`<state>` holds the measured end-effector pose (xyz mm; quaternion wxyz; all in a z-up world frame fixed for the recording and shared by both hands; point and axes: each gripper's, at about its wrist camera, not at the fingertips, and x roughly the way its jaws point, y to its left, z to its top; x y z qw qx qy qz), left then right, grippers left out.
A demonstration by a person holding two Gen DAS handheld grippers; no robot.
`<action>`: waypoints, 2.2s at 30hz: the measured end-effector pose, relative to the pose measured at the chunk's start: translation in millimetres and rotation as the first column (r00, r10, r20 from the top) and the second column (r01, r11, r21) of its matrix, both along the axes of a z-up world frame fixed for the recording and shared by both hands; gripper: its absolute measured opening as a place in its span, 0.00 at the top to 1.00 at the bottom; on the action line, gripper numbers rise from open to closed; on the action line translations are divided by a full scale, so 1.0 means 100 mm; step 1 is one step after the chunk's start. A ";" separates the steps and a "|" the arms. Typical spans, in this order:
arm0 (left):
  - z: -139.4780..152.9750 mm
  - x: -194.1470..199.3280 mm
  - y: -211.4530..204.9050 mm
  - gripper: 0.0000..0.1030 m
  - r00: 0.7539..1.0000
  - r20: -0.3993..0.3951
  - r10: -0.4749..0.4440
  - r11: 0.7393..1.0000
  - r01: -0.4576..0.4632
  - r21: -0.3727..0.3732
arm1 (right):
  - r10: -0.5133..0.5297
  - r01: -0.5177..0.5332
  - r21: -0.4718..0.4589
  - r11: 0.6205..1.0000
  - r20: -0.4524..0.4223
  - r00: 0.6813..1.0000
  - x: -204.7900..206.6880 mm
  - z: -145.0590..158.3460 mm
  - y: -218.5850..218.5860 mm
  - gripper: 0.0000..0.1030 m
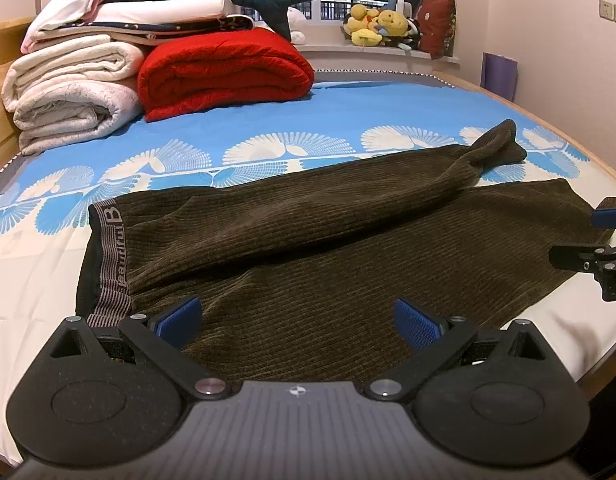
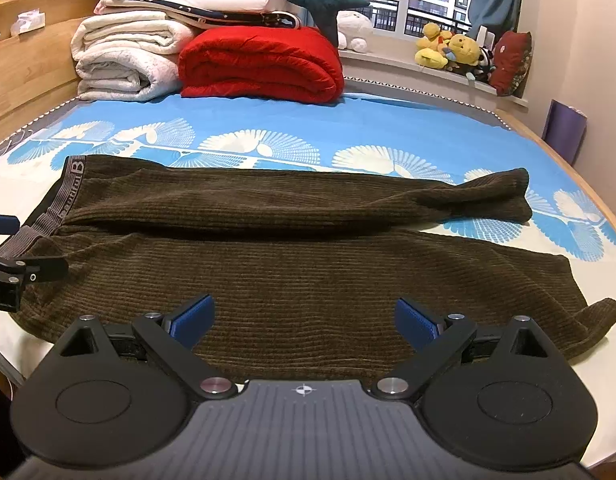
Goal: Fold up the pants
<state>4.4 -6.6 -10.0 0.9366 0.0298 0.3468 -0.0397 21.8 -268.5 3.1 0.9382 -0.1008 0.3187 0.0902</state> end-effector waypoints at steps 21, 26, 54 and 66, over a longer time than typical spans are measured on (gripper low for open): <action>0.37 0.67 1.00 0.81 1.000 0.021 -0.001 1.000 0.000 0.019 | -0.128 0.100 0.136 0.986 0.217 0.968 0.22 0.66 -0.69 0.58; -0.07 1.00 1.99 0.80 0.949 -0.165 0.267 0.952 -0.287 -0.107 | -0.293 0.273 0.145 0.951 0.143 0.945 0.65 0.56 -1.40 0.38; -0.29 1.09 2.40 0.83 0.885 -0.200 0.420 0.903 -0.429 -0.003 | -0.623 0.826 0.140 0.546 -0.592 0.512 1.08 -1.05 -2.76 0.96; -0.42 0.74 2.75 0.18 0.759 -0.426 0.492 0.788 -0.596 -0.153 | -0.673 0.870 0.283 0.404 -0.553 0.492 0.58 -0.72 -2.97 0.51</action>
